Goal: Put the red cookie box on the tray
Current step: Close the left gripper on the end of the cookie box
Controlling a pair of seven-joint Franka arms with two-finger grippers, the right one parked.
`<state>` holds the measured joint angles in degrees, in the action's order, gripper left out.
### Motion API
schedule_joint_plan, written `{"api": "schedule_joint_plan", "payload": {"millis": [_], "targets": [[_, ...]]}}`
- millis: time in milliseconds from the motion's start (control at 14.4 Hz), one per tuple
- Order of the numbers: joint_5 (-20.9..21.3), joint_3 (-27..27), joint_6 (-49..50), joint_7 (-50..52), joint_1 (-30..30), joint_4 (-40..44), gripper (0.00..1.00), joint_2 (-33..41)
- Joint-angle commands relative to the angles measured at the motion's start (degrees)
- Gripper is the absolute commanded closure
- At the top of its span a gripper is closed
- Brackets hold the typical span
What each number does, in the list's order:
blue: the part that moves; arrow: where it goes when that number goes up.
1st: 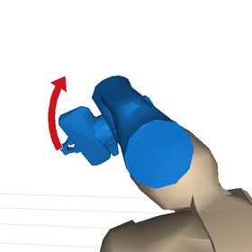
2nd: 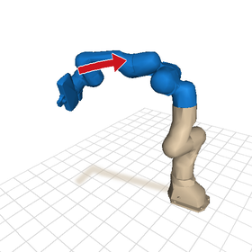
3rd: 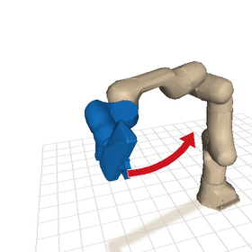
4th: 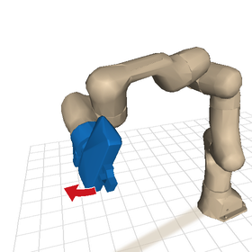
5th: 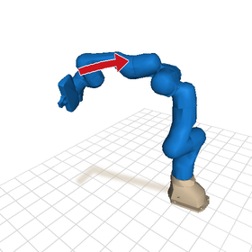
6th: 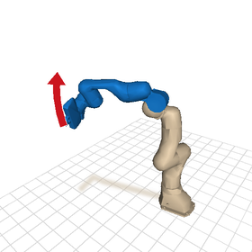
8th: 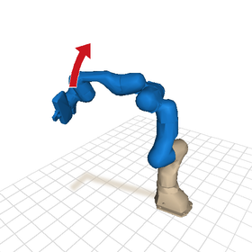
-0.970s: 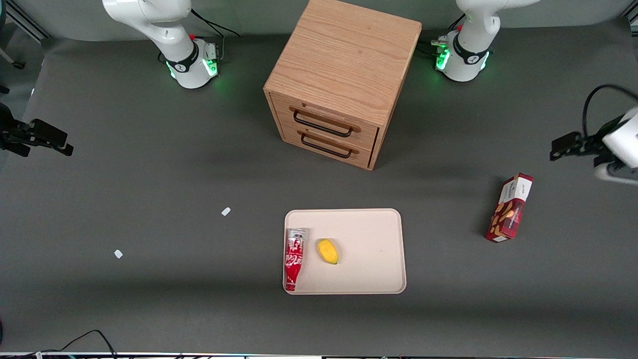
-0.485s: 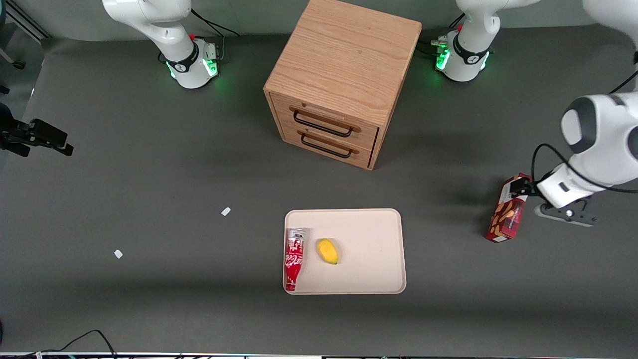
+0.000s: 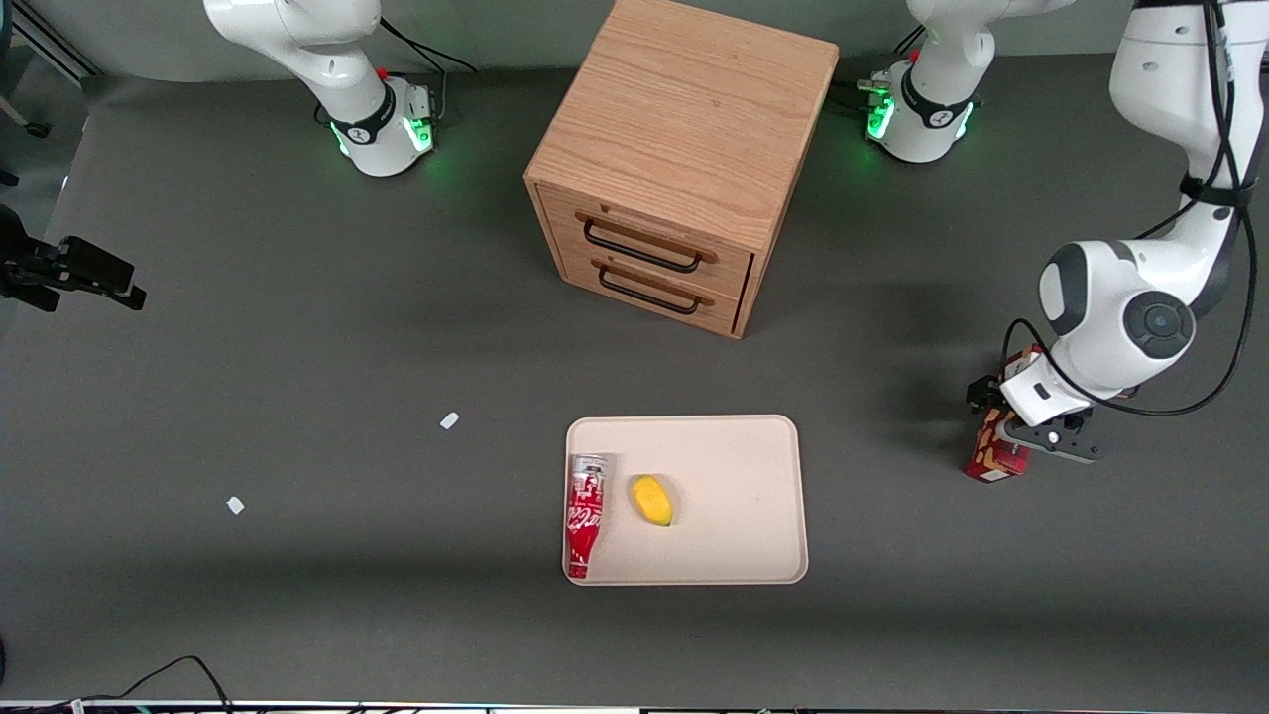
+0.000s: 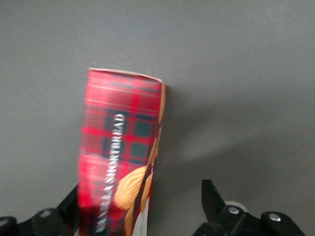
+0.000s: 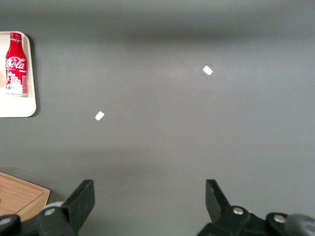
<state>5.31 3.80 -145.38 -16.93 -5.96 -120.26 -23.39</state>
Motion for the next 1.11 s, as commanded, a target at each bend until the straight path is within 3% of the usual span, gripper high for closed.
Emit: {"api": "schedule_joint_plan", "payload": {"millis": [0,69,139,693,1040], "targets": [[0.9,-0.6,-0.7,-0.6,0.9,-0.4,0.23,-0.1],[0.9,-0.7,-0.5,-0.6,1.0,-0.4,0.54,-0.1],[0.9,-0.7,-0.2,-0.9,1.0,-0.4,0.97,-0.2],[1.3,-0.7,2.6,-0.6,1.0,0.8,1.00,0.4],[1.5,-0.5,19.7,-1.3,0.9,12.9,1.00,3.4]]}}
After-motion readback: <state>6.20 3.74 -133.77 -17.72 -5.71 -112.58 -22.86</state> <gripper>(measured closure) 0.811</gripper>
